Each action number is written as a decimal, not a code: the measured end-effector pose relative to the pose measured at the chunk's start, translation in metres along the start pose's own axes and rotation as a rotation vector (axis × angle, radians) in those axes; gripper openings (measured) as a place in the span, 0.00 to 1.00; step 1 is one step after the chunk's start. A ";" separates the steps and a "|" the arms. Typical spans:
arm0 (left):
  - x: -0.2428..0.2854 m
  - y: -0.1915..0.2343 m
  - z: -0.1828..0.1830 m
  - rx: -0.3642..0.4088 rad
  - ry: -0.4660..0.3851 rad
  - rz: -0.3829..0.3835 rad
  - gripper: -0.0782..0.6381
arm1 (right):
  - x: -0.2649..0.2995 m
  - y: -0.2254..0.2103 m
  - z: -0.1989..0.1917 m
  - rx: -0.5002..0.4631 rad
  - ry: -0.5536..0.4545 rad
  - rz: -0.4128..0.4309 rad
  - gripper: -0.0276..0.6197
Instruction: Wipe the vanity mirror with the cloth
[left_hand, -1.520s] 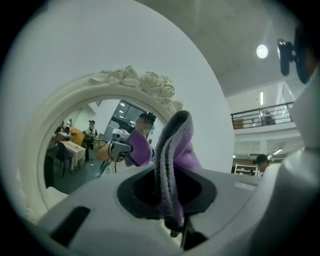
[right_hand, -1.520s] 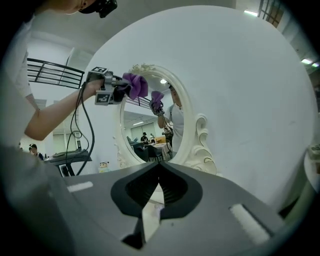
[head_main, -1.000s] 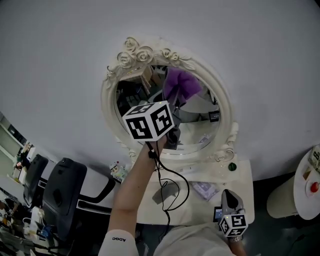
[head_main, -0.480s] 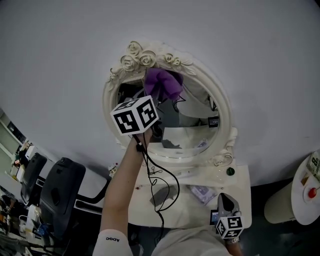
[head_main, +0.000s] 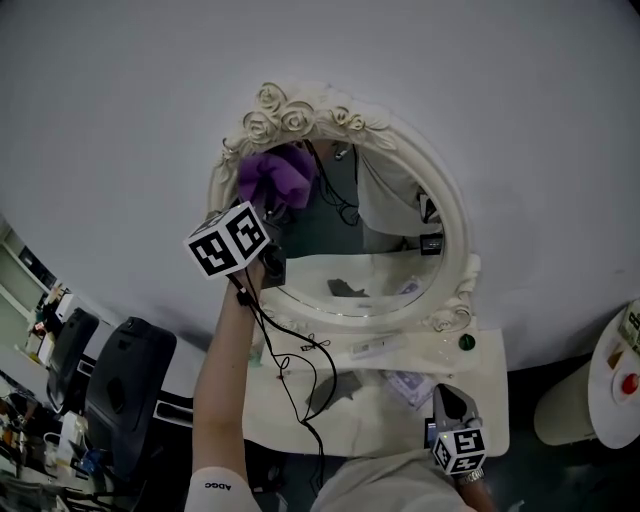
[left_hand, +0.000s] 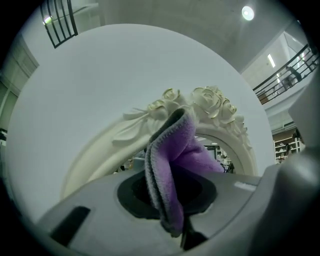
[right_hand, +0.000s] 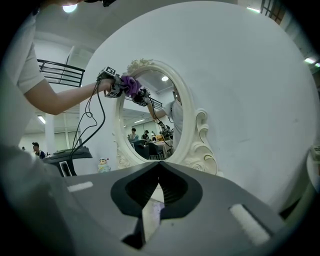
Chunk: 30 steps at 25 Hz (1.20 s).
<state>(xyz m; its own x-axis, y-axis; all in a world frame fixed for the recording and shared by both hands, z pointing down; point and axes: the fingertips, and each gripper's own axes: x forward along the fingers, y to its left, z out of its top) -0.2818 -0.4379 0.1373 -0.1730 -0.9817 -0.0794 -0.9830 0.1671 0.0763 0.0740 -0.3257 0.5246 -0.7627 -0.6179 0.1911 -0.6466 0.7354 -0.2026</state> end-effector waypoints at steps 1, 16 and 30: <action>-0.001 0.006 -0.001 0.003 0.004 0.007 0.19 | 0.000 0.002 0.001 -0.005 -0.002 0.005 0.05; -0.038 -0.003 -0.020 -0.037 -0.012 -0.006 0.19 | -0.003 -0.004 0.001 0.017 -0.012 0.002 0.05; 0.019 -0.195 -0.081 -0.110 0.077 -0.338 0.19 | -0.021 -0.021 0.000 0.051 -0.034 -0.089 0.05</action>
<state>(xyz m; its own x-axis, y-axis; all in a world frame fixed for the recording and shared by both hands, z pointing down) -0.0889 -0.4963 0.2019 0.1696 -0.9846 -0.0432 -0.9706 -0.1745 0.1659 0.1040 -0.3280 0.5252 -0.7020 -0.6895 0.1783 -0.7108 0.6628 -0.2355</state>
